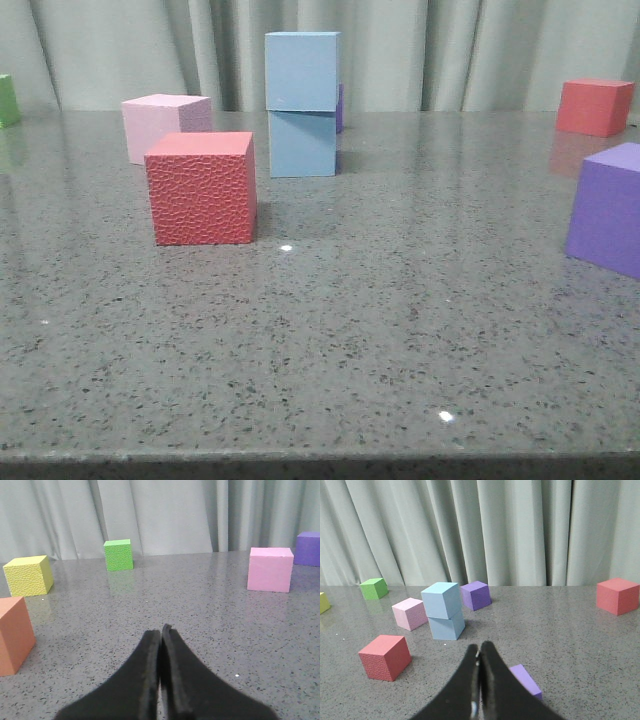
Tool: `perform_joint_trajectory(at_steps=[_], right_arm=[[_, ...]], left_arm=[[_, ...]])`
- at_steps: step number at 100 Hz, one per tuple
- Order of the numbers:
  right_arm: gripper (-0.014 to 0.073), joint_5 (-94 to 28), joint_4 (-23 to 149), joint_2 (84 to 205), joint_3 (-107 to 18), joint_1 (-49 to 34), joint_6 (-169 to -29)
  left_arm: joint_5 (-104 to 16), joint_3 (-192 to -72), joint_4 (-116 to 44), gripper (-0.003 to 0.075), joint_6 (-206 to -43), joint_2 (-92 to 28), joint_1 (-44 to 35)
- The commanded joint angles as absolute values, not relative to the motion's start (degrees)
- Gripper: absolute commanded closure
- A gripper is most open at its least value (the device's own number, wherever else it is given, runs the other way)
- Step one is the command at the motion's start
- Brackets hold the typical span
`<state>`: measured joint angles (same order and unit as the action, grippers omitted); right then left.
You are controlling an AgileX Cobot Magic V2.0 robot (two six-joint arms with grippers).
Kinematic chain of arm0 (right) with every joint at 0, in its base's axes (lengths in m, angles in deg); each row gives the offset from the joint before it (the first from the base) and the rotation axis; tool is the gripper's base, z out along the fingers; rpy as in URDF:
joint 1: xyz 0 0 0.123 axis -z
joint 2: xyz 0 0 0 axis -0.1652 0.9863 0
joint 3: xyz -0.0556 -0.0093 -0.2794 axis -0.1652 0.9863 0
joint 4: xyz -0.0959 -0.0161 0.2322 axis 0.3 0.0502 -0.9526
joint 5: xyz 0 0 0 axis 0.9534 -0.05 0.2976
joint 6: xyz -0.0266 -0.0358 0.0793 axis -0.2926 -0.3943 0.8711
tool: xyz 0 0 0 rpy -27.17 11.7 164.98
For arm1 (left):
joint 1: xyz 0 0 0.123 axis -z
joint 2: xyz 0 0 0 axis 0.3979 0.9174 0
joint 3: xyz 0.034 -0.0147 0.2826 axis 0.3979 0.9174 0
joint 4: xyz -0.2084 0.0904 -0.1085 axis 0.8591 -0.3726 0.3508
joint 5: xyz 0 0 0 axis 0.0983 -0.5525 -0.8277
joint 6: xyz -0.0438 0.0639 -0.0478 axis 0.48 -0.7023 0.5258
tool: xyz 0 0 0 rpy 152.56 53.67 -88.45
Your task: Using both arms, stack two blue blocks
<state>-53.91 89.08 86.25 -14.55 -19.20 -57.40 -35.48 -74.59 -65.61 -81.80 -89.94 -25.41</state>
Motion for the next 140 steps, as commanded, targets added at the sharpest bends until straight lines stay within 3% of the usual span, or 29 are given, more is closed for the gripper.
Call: perform_joint_trajectory(at_steps=[1, 96, 118, 140], right_arm=[[0.0661, -49.19, 90.19, 87.23, -15.74, -18.98, -57.8], [0.0661, -49.21, 90.33, 87.23, -15.74, -18.98, -57.8], [0.0661, -41.12, 93.77, 87.23, -12.36, -17.41, -57.8], [0.0661, -31.3, 91.22, 87.23, -5.11, -9.16, -57.89]], left_arm=[[-30.85, -74.38, -65.14, 0.0738, -81.88, -91.87, -25.59], [-30.85, -74.38, -65.14, 0.0739, -81.88, -91.87, -25.59], [-30.85, -74.38, -65.14, 0.0738, -81.88, -91.87, -25.59], [-30.85, -74.38, -65.14, 0.0738, -81.88, -91.87, -25.59]])
